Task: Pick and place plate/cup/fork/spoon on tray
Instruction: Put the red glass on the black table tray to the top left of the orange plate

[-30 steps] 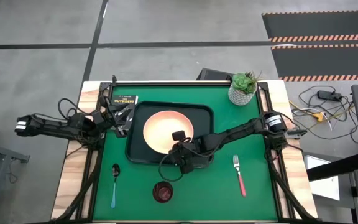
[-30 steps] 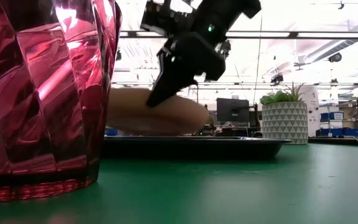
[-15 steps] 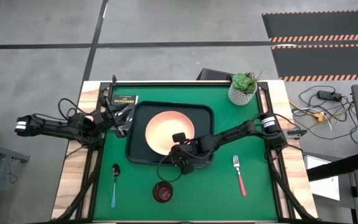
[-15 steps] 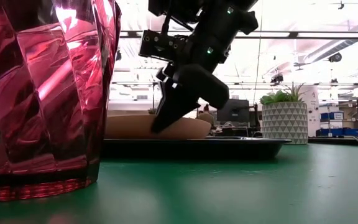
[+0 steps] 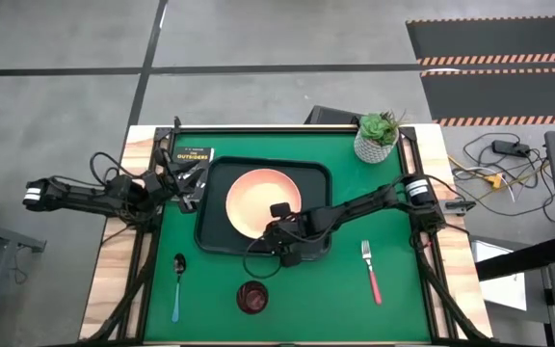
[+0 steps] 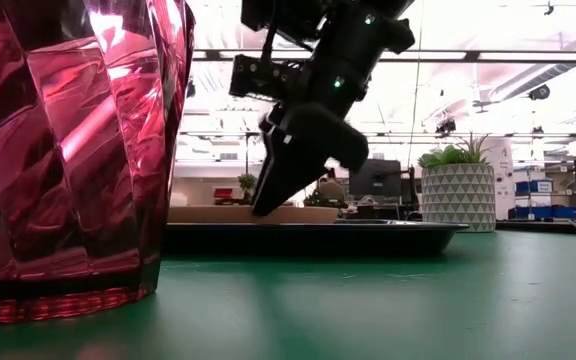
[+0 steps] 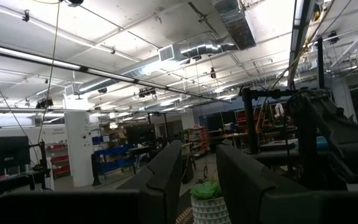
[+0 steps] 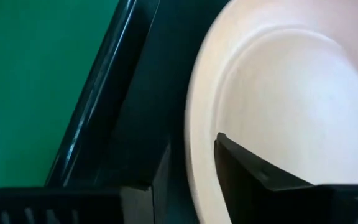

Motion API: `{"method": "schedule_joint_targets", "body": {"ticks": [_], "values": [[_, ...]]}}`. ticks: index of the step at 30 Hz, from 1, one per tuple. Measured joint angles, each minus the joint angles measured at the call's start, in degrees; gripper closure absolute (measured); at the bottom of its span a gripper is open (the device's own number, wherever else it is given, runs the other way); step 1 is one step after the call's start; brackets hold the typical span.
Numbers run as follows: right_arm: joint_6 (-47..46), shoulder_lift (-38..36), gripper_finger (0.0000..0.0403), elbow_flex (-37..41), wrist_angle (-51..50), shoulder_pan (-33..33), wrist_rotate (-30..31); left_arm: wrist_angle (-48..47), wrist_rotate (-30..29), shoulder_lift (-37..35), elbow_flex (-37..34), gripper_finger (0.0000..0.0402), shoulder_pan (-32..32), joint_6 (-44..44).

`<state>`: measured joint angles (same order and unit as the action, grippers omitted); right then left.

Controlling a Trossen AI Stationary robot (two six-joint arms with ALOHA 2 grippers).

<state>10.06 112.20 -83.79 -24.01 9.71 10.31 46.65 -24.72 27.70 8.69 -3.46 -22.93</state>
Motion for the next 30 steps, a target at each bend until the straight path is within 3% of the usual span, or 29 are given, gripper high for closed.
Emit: {"method": "schedule_joint_targets", "body": {"ticks": [8, 14, 23, 30], "values": [[-5.9, -5.8, 0.0279, 0.7, -6.2, 0.1, -0.3, -0.1, 0.0, 0.4, -0.2, 0.0318, 0.0, 0.0], [-7.2, -10.5, 0.0286, 5.4, -2.9, 1.3, -0.3, -0.1, 0.0, 0.4, -0.3, 0.0318, 0.0, 1.1], [-4.1, -21.3, 0.0299, 21.9, 19.0, 2.7, 2.0, -0.3, 1.7, 2.8, 0.1, 0.0318, 0.0, 9.0], [4.5, -30.9, 0.0312, 35.2, 37.7, 2.7, 2.4, -1.3, 2.8, 11.2, 4.3, 0.0318, -0.2, 17.5]]}}
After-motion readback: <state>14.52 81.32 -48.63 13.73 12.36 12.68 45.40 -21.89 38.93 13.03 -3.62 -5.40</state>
